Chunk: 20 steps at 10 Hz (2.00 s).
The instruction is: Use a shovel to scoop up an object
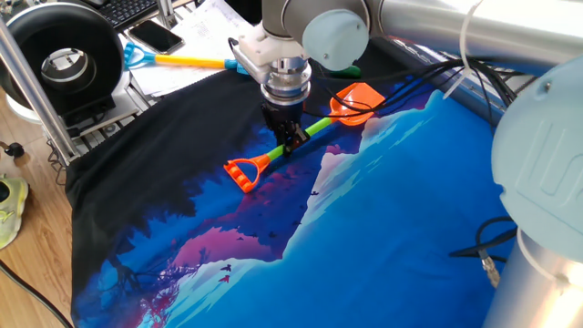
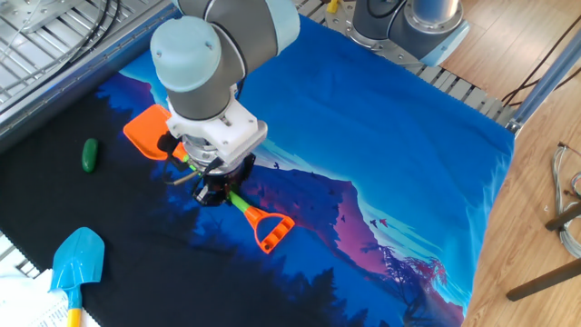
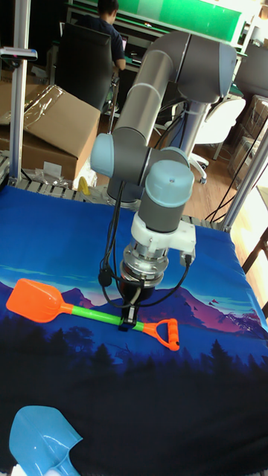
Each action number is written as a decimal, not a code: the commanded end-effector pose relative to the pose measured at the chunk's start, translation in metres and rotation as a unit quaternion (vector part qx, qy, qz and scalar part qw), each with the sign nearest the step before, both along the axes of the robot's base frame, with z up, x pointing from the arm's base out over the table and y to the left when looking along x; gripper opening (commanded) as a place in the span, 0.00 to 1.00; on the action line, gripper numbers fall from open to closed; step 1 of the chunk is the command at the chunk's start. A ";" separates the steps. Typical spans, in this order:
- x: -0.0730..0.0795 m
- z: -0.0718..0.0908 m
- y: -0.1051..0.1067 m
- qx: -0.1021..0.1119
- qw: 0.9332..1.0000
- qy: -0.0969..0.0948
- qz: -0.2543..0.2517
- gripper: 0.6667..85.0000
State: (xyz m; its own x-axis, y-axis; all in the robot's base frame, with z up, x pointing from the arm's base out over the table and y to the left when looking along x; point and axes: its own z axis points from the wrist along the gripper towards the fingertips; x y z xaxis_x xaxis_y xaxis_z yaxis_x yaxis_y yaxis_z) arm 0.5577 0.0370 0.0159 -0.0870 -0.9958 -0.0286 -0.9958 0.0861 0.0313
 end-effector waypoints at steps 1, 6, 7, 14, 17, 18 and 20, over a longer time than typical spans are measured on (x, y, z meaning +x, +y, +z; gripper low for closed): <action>-0.005 0.020 0.008 0.013 1.000 0.001 -0.010 0.13; -0.002 0.048 0.035 0.079 0.995 -0.016 0.059 0.08; -0.002 0.049 0.037 0.086 0.994 -0.018 0.071 0.08; 0.010 0.063 0.035 0.142 0.980 -0.050 0.130 0.05; 0.011 0.063 0.036 0.174 0.975 -0.059 0.128 0.03; 0.009 0.063 0.034 0.179 0.974 -0.056 0.129 0.02; 0.009 0.061 0.031 0.178 0.974 -0.057 0.130 0.02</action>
State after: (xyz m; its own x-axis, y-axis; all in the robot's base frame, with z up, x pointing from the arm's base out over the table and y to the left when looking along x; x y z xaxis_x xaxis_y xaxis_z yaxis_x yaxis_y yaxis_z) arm 0.5650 0.0701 0.0749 0.1900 -0.9195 -0.3441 -0.9816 -0.1703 -0.0867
